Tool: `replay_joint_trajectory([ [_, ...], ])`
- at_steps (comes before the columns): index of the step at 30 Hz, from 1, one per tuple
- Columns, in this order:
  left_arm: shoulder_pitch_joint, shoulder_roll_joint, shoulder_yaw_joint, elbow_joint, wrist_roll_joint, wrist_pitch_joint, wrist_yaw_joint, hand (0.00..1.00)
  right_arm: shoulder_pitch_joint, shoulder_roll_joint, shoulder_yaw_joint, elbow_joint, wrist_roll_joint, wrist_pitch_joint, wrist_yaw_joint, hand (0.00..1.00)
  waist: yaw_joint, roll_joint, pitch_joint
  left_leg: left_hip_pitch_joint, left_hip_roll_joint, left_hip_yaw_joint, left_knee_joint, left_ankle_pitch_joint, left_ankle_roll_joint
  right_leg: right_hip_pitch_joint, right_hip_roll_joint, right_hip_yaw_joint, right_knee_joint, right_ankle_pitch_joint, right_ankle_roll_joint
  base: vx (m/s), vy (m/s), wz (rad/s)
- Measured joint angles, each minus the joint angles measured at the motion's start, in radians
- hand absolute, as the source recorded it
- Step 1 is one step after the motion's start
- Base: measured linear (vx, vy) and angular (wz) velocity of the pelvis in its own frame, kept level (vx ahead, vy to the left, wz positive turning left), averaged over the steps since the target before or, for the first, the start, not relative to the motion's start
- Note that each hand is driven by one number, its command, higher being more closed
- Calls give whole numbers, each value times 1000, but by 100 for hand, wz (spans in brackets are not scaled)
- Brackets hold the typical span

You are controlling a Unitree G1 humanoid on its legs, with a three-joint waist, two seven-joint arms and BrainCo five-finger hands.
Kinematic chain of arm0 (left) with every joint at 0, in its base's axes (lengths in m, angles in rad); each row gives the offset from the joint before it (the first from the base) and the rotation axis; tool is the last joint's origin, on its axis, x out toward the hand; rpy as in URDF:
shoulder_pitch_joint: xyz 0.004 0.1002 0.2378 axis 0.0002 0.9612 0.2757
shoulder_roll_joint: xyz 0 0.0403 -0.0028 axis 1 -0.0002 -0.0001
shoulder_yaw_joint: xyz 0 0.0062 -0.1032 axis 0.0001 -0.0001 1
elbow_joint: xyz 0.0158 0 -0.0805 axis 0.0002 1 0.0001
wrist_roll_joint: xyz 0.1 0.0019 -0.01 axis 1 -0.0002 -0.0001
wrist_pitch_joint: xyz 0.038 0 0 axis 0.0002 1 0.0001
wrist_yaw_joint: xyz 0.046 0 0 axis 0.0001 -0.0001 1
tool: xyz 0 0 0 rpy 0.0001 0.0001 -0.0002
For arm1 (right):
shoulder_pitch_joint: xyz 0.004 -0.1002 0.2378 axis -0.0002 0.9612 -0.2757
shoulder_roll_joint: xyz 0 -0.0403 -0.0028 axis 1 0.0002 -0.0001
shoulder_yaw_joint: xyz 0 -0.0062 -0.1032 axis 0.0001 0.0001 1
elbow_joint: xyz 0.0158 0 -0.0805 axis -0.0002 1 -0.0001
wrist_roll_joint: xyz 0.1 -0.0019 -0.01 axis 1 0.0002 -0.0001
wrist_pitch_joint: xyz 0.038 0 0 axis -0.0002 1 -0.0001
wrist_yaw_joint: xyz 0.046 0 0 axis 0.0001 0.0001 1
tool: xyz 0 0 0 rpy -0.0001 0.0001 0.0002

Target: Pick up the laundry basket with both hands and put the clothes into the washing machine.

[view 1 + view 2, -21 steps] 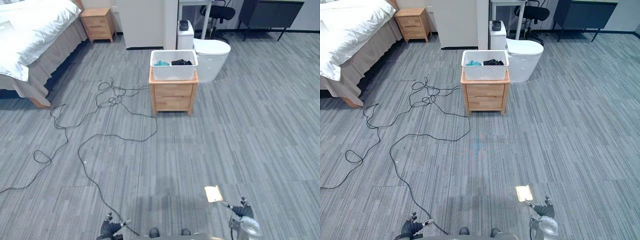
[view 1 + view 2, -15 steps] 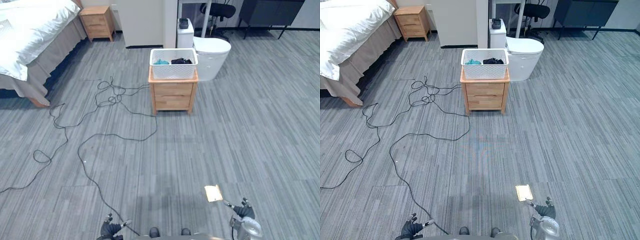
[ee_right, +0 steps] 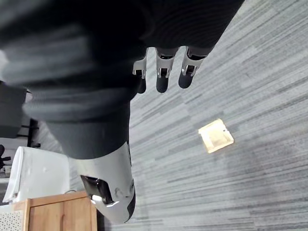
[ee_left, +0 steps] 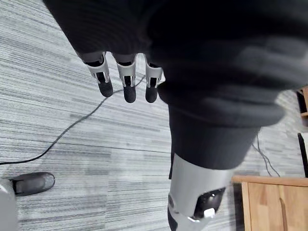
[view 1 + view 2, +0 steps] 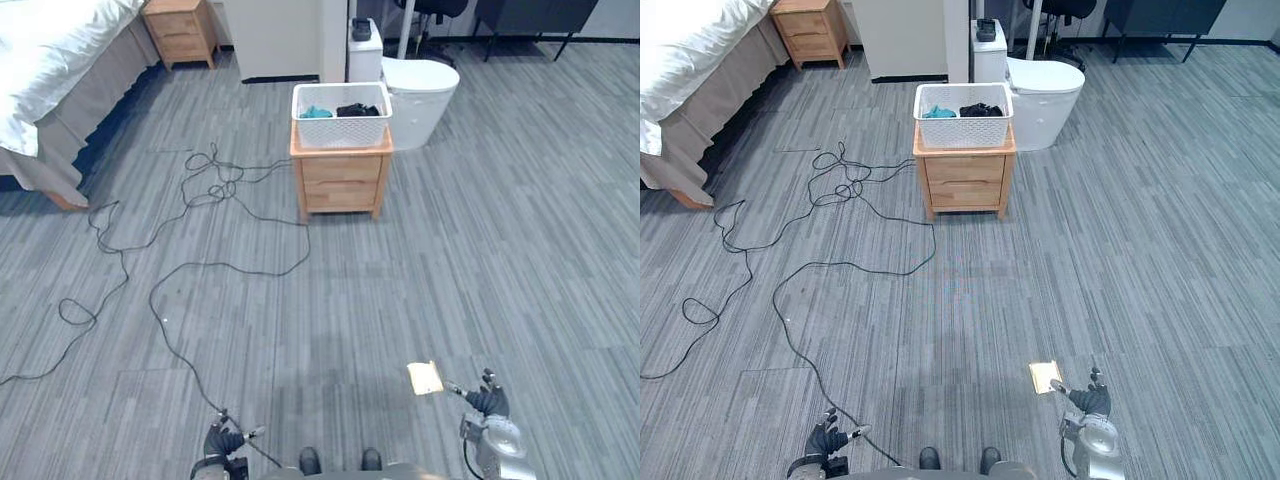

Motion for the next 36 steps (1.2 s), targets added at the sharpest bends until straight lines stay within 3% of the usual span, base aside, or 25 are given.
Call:
replay_joint_trajectory([
  [4, 2, 7, 0, -63, -3, -1, 1, 0, -15, -19, 30, -15, -42, -2, -2, 0, 20, 6, 5, -80, 18, 28, 148, -100, 10, -73, -7, 31, 103, -59, 16, 91, 18, -29],
  [7, 4, 14, 0, -109, -8, -8, 3, 0, -39, -48, 73, -13, -69, 0, -2, 0, 24, 11, 23, -108, 26, 61, 265, -195, 35, -203, -37, 32, 397, -172, 70, 111, 78, -32],
  [9, 0, 22, -8, -109, -10, -10, 4, 0, -50, -54, 80, -14, -77, 2, -2, 0, 16, 15, 44, -81, 21, 63, 300, -237, 50, -278, -75, -11, 623, -184, 78, 165, 119, -11],
  [10, 0, 38, -21, -112, -11, -11, 5, 0, -48, -56, 94, -13, -77, 7, -2, 0, 12, 3, 62, -43, 4, 57, 301, -259, 65, -338, -116, -43, 788, -191, 71, 236, 111, 6],
  [12, -3, 61, -43, -112, -15, -11, 20, 0, -49, -67, 109, -14, -76, 20, -1, 0, 8, 2, 73, 14, -4, 46, 295, -302, 62, -416, -141, -79, 828, -253, 50, 319, 104, 11],
  [14, -15, 65, -50, -110, -23, -11, 25, 0, -53, -81, 110, -16, -75, 20, -2, 0, -9, 9, 80, 58, -3, 10, 254, -307, 60, -479, -139, -111, 758, -251, 49, 407, 39, 42],
  [16, -50, 55, -51, -101, -36, -11, 25, 0, -54, -112, 111, -19, -75, 20, -1, 0, -22, 33, 104, 119, 25, -27, 203, -307, 51, -527, -124, -169, 628, -209, 33, 628, -43, 70],
  [17, -66, 48, -51, -100, -39, -11, 26, 0, -53, -129, 111, -23, -75, 20, -1, 0, -23, 50, 119, 160, 47, -43, 176, -305, 17, -547, -100, -206, 505, -137, 20, 584, -67, 64],
  [18, -66, 50, -51, -99, -39, -12, 26, 0, -51, -129, 112, -29, -75, 20, -1, 0, -24, 45, 117, 176, 48, -53, 168, -303, -2, -557, -97, -211, 455, -93, 10, 653, -107, 48],
  [19, -60, 55, -50, -93, -39, -12, 25, 0, -43, -129, 116, -48, -75, 20, 0, 0, -26, 34, 112, 203, 48, -64, 169, -312, -35, -576, -94, -217, 411, -25, -33, 719, -158, 50],
  [20, -64, 42, -51, -68, -37, -12, 23, 0, -28, -140, 116, -70, -75, 19, 2, 0, -41, 56, 112, 230, 73, -78, 195, -331, -75, -579, -86, -225, 470, 68, -138, 733, -165, 33],
  [21, -66, 35, -51, -58, -36, -10, 23, 0, -38, -140, 120, -72, -75, 20, 5, 0, -35, 73, 108, 221, 99, -70, 223, -320, -103, -582, -81, -244, 507, 47, -152, 726, -200, 19],
  [22, -70, 32, -51, -54, -35, -10, 20, 0, -46, -136, 140, -94, -77, 20, 22, 0, -34, 71, 108, 164, 119, -63, 362, -257, -186, -570, -78, -250, 542, -24, -159, 717, -227, -8],
  [23, -68, 23, -50, -52, -35, -9, 19, 0, -49, -132, 157, -107, -78, 18, 29, 0, -31, 73, 109, 73, 149, -60, 594, -121, -172, -511, -55, -247, 511, -57, -162, 721, -239, -8],
  [24, -64, 22, -48, -52, -35, -9, 15, 0, -52, -128, 165, -109, -78, 16, 33, 0, -21, 75, 111, 18, 177, -62, 728, -77, -183, -462, -35, -239, 469, -61, -164, 707, -213, -27],
  [26, -63, 25, -34, -50, -35, -10, -1, 0, -54, -118, 197, -108, -77, 12, 42, 0, 3, 62, 120, -108, 256, -37, 1059, -115, -129, -305, 17, -214, 364, -62, -166, 668, -148, -37],
  [27, -60, 25, -30, -46, -35, -11, -2, 0, -55, -102, 200, -108, -77, 6, 40, 0, 21, 35, 133, -183, 257, -11, 1157, -141, -85, -164, 26, -185, 280, -62, -166, 632, -95, -30],
  [28, -58, 25, -30, -46, -35, -11, -2, 0, -56, -98, 201, -109, -76, 1, 40, 0, 26, 20, 136, -213, 252, -3, 1162, -150, -71, -117, 24, -168, 243, -62, -166, 715, -84, -45],
  [29, -56, 25, -30, -46, -35, -11, -3, 0, -58, -99, 203, -109, -76, -10, 41, 0, 50, 11, 134, -289, 252, 20, 1134, -159, -58, -46, 26, -147, 180, -62, -166, 444, -30, -45],
  [30, -56, 25, -30, -47, -35, -11, -3, 0, -60, -100, 203, -109, -76, -12, 41, 0, 51, 10, 135, -333, 250, 25, 1102, -161, -55, -15, 28, -142, 151, -62, -165, 747, 32, -60],
  [31, -53, 27, -27, -46, -35, -10, -5, 0, -80, -99, 202, -100, -76, -9, 41, 0, 60, 0, 141, -437, 215, 29, 901, -164, -49, 43, 15, -118, 106, -79, -136, 637, 76, -45],
  [33, -61, 22, -27, -46, -28, -8, -10, 0, -84, -101, 196, -91, -76, -10, 41, 0, 74, -8, 150, -464, 157, 18, 621, -138, -72, 88, -8, -98, 87, -109, -90, 474, 100, -46],
  [34, -57, 19, -27, -47, -26, -7, -13, 0, -83, -100, 190, -83, -76, -9, 40, 0, 77, -2, 147, -453, 139, 4, 483, -97, -84, 108, -8, -89, 77, -120, -74, 561, 210, -59],
  [35, -31, 8, -27, -47, -18, -10, -18, 0, -70, -110, 188, -73, -77, -9, 39, 0, 84, 29, 130, -435, 134, -34, 248, 114, -64, 155, 15, -59, 65, -168, -34, 571, 230, -57],
  [36, -35, 10, -22, -37, -14, -9, -18, 0, -74, -101, 188, -59, -78, -7, 37, 0, 94, 10, 130, -425, 124, -38, 265, 155, 15, 173, 1, -41, 66, -191, -18, 663, 271, -41],
])
